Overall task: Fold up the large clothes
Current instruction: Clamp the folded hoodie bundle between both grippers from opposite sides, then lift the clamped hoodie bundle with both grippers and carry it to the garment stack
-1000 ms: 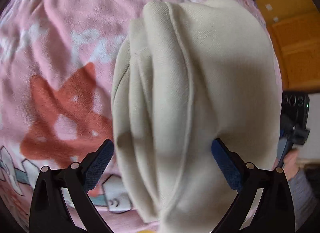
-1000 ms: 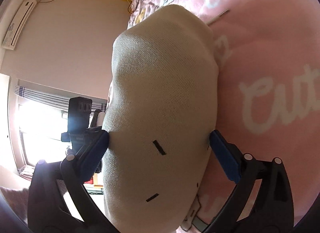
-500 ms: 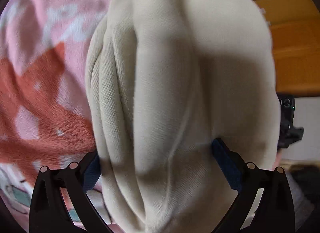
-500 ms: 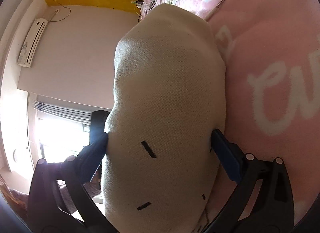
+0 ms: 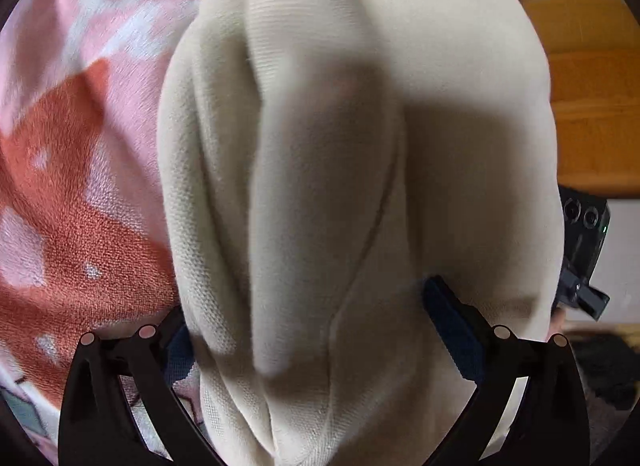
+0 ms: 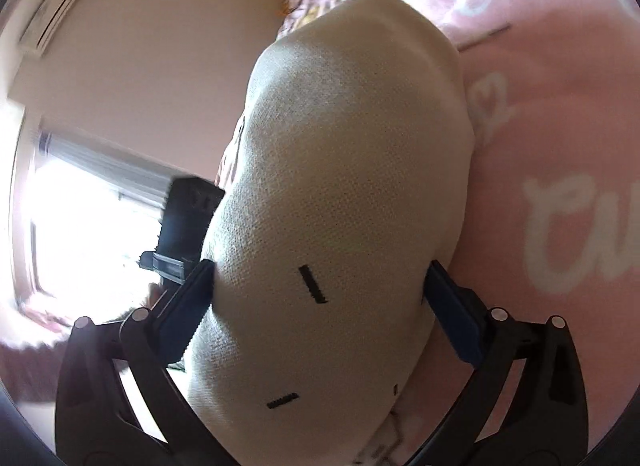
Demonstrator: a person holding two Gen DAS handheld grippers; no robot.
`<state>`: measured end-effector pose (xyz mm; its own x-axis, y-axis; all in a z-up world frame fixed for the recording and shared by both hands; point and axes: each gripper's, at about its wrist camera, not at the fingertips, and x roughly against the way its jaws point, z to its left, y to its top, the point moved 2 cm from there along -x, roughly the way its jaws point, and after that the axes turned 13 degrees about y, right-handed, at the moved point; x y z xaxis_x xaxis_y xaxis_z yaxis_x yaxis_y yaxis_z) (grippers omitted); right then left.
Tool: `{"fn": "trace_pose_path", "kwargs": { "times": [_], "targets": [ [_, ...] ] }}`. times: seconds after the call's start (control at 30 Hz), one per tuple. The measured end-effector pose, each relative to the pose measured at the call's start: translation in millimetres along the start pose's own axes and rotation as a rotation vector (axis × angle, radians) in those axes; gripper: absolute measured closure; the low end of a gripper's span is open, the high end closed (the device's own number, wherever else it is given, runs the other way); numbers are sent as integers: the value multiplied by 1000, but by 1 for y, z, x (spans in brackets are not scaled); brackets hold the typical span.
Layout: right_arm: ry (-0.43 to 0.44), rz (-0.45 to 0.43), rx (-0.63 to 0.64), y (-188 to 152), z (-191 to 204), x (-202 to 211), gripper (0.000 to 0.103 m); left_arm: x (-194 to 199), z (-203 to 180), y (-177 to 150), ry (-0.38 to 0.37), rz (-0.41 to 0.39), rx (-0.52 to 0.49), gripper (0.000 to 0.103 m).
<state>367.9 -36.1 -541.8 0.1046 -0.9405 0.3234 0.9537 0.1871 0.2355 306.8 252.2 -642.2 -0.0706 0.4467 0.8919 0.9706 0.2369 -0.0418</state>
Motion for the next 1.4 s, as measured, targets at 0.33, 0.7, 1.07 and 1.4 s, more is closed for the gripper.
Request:
{"fn": "trace_pose_path", "kwargs": {
  "times": [0.33, 0.7, 1.07, 1.4],
  "targets": [
    [-254, 136, 96, 3, 23, -36, 5, -3, 6, 4, 11, 6, -35, 7],
    [-166, 94, 6, 12, -35, -42, 5, -10, -4, 1, -62, 12, -15, 8],
    [-14, -32, -53, -4, -20, -25, 11, 10, -47, -25, -101, -67, 6, 45],
    [198, -136, -179, -5, 1, 1, 16, 52, -89, -51, -114, -113, -20, 52]
  ]
}}
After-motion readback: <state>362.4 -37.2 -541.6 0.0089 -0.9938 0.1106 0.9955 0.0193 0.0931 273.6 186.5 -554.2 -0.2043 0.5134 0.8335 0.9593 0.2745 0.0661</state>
